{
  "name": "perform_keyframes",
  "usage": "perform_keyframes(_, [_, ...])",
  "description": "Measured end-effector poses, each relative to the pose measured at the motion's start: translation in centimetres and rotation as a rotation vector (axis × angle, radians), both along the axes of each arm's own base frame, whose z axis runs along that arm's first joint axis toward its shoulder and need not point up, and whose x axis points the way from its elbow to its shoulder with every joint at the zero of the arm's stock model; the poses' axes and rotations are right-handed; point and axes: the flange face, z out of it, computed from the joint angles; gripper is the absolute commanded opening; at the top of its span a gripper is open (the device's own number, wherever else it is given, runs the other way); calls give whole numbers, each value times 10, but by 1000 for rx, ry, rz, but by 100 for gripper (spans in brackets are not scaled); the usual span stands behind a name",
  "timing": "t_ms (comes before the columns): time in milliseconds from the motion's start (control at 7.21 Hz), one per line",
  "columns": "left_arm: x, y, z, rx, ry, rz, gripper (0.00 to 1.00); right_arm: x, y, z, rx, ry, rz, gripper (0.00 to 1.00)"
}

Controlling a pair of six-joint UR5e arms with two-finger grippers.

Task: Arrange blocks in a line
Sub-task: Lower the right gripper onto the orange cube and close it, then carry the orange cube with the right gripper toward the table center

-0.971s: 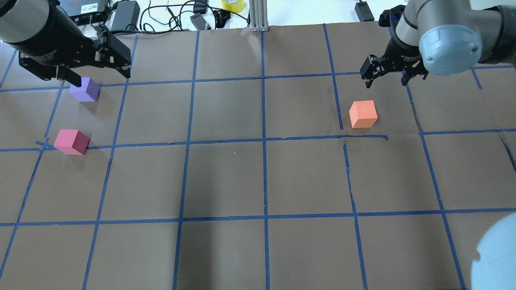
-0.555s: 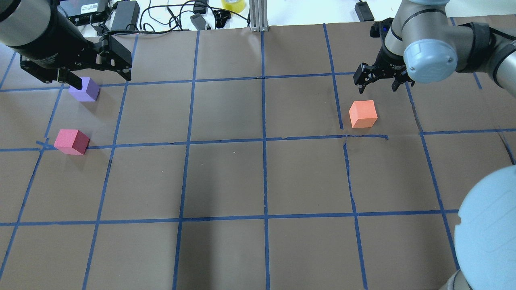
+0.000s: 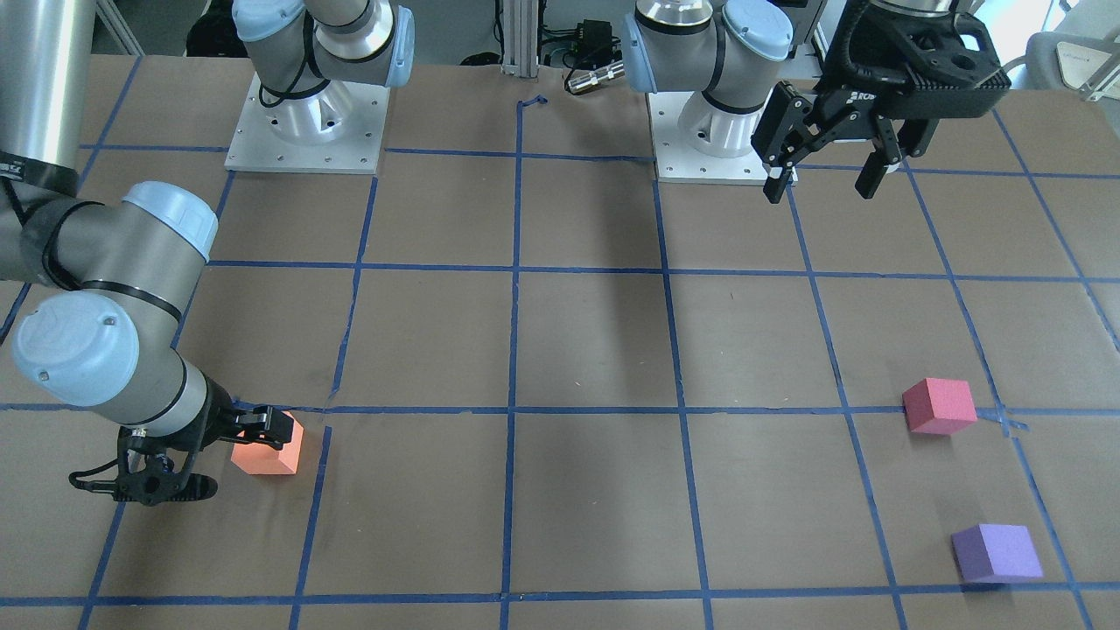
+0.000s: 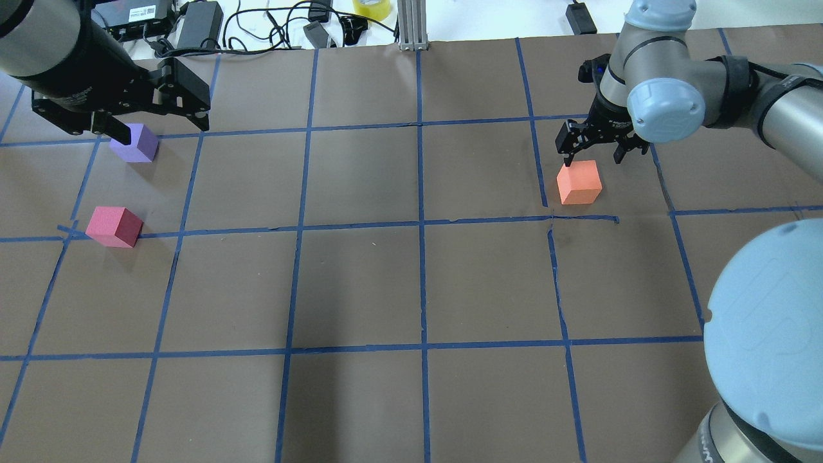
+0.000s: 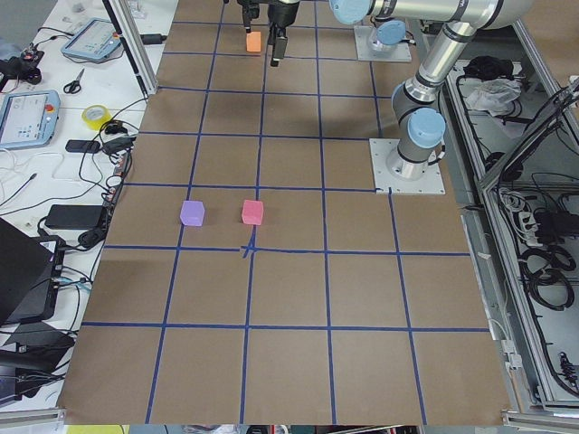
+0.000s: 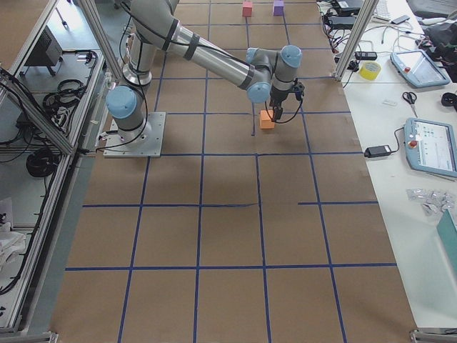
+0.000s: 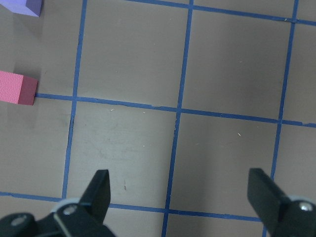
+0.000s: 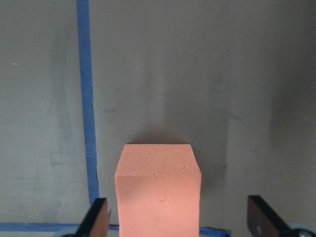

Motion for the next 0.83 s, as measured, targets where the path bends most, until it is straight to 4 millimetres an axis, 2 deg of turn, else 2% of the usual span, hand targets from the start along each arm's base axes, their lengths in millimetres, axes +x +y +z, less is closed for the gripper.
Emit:
perform_keyframes(277, [0, 1, 0, 2, 0, 0, 100, 0, -1, -15, 23, -3, -1, 100])
perform_keyframes(555, [-1, 5, -5, 9, 0, -1, 100, 2, -2, -20, 34, -6, 5, 100])
perform_keyframes(694, [-1, 7, -6, 11, 0, -1, 100, 1, -2, -27, 44, -9, 10, 97])
perform_keyframes(832, [-1, 8, -7, 11, 0, -1, 100, 1, -4, -35, 54, -11, 13, 72])
